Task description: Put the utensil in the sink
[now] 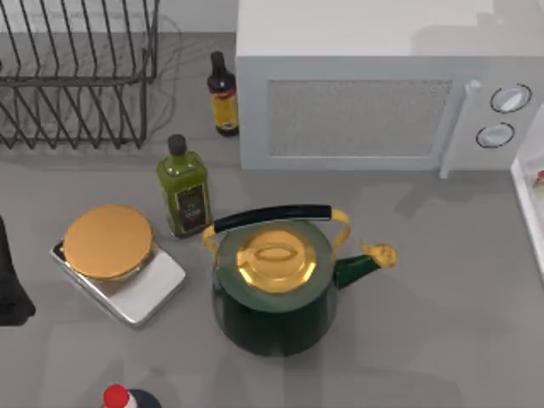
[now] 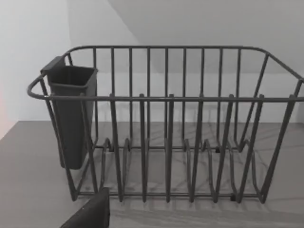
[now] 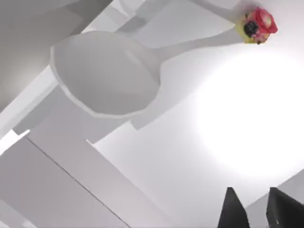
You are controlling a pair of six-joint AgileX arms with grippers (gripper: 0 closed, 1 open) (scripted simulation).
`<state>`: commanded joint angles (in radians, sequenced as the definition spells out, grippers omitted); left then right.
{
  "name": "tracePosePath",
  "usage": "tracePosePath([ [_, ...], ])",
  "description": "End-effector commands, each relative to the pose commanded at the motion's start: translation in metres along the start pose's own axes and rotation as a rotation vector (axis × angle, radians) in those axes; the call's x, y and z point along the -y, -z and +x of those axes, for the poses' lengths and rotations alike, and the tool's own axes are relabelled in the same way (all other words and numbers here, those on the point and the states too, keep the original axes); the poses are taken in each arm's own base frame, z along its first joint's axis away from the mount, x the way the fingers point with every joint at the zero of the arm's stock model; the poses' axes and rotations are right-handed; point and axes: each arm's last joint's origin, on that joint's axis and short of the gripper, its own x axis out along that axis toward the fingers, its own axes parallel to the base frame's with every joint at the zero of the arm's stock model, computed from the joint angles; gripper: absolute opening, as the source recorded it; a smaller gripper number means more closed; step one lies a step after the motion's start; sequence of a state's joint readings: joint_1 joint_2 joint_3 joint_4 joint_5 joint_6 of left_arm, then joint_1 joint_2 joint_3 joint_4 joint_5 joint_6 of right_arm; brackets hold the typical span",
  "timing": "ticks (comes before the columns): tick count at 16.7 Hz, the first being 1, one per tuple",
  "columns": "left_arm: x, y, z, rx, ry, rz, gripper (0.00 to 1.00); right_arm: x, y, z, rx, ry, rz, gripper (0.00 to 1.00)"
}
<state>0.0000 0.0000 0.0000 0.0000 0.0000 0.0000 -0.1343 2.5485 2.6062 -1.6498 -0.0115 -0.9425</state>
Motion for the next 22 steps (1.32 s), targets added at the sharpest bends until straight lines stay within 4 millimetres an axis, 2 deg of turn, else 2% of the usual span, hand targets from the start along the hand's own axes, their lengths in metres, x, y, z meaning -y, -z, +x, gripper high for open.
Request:
tracePosePath([
  [3, 0.000, 0.000, 0.000, 0.000, 0.000, 0.000, 1.00, 0.016, -0.003, 0.014, 0.013, 0.014, 0.012, 0.00],
  [6, 0.000, 0.000, 0.000, 0.000, 0.000, 0.000, 1.00, 0.023, -0.003, 0.023, 0.021, 0.023, 0.020, 0.00],
  [16, 0.000, 0.000, 0.000, 0.000, 0.000, 0.000, 1.00, 0.023, -0.006, 0.023, 0.036, 0.043, 0.014, 0.00],
  [22, 0.000, 0.000, 0.000, 0.000, 0.000, 0.000, 1.00, 0.025, -0.005, 0.063, 0.010, 0.008, 0.019, 0.00],
])
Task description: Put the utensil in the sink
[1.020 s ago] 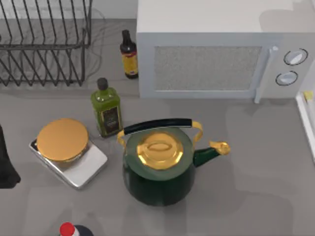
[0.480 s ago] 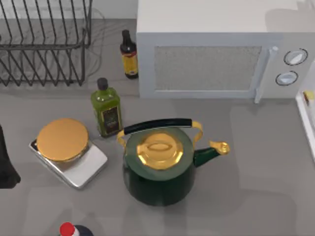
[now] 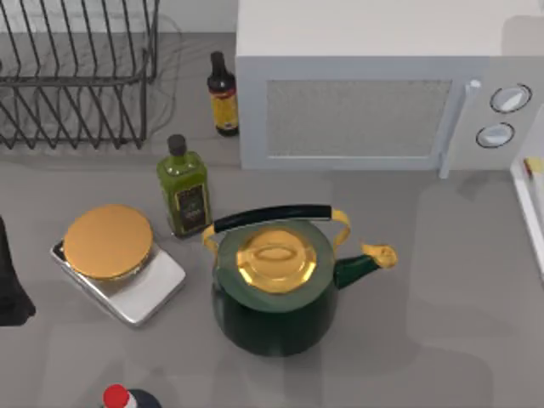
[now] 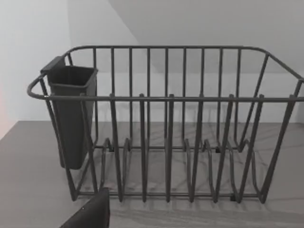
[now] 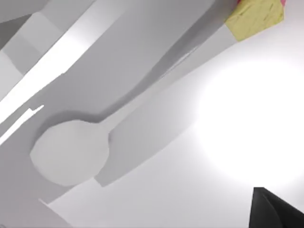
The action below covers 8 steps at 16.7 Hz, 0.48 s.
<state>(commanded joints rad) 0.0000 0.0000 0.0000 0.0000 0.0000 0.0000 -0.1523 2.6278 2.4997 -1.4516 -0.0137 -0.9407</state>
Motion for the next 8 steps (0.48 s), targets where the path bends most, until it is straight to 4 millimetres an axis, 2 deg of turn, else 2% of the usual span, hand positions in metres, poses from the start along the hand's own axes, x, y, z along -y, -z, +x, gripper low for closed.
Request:
tracePosePath([
  [7, 0.0000, 0.0000, 0.0000, 0.000, 0.000, 0.000, 1.00, 0.0001, 0.0015, 0.0046, 0.012, 0.016, 0.003, 0.00],
  [8, 0.0000, 0.0000, 0.0000, 0.000, 0.000, 0.000, 1.00, 0.0001, 0.0015, 0.0046, 0.012, 0.016, 0.003, 0.08],
])
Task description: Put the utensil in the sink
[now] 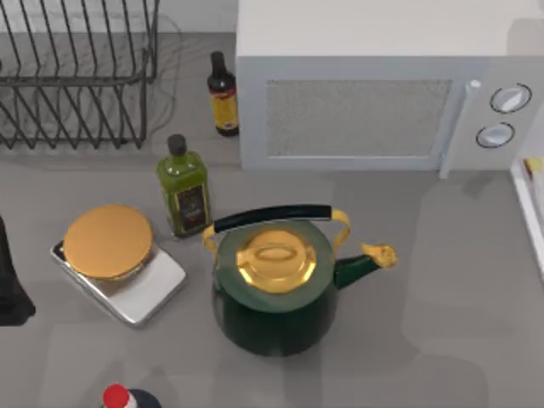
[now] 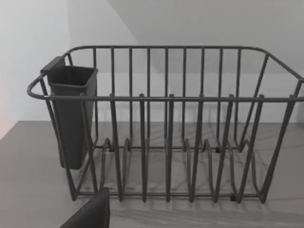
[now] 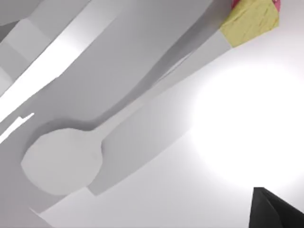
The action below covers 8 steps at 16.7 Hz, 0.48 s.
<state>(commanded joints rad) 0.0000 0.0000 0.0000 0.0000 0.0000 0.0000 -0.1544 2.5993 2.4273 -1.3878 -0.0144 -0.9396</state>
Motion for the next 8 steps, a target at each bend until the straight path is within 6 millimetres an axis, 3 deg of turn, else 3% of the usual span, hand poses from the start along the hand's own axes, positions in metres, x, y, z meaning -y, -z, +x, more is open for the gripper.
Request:
tracePosePath([
  [8, 0.0000, 0.0000, 0.0000, 0.000, 0.000, 0.000, 1.00, 0.0000, 0.0000, 0.0000, 0.000, 0.000, 0.000, 0.68],
])
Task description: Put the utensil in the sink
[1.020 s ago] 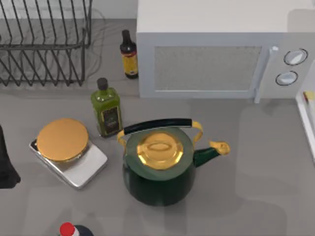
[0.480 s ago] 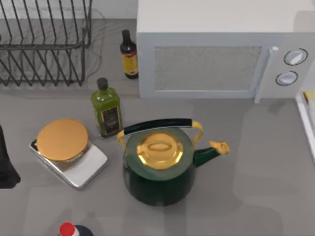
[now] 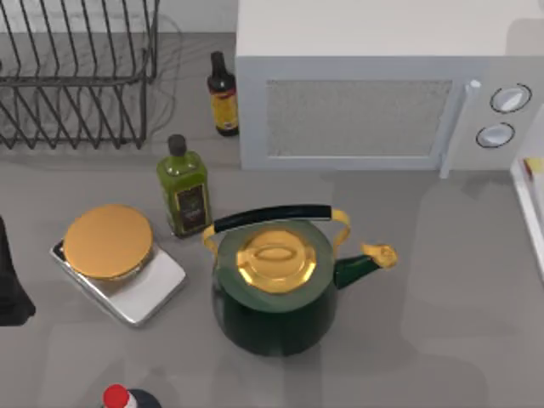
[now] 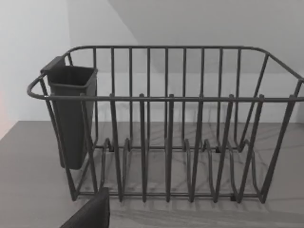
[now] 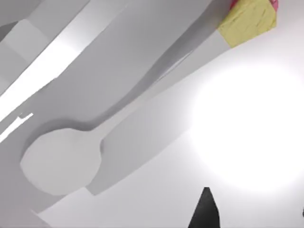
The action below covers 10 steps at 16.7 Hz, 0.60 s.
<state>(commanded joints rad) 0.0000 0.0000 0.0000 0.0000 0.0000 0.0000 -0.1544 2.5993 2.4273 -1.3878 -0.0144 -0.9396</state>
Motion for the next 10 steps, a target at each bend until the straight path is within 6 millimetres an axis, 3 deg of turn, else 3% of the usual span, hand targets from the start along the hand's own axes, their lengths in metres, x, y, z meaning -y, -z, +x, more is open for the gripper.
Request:
tracePosePath([
  [4, 0.0000, 0.0000, 0.0000, 0.000, 0.000, 0.000, 1.00, 0.0000, 0.0000, 0.0000, 0.000, 0.000, 0.000, 0.98],
  [10, 0.0000, 0.0000, 0.0000, 0.000, 0.000, 0.000, 1.00, 0.0000, 0.0000, 0.0000, 0.000, 0.000, 0.000, 1.00],
])
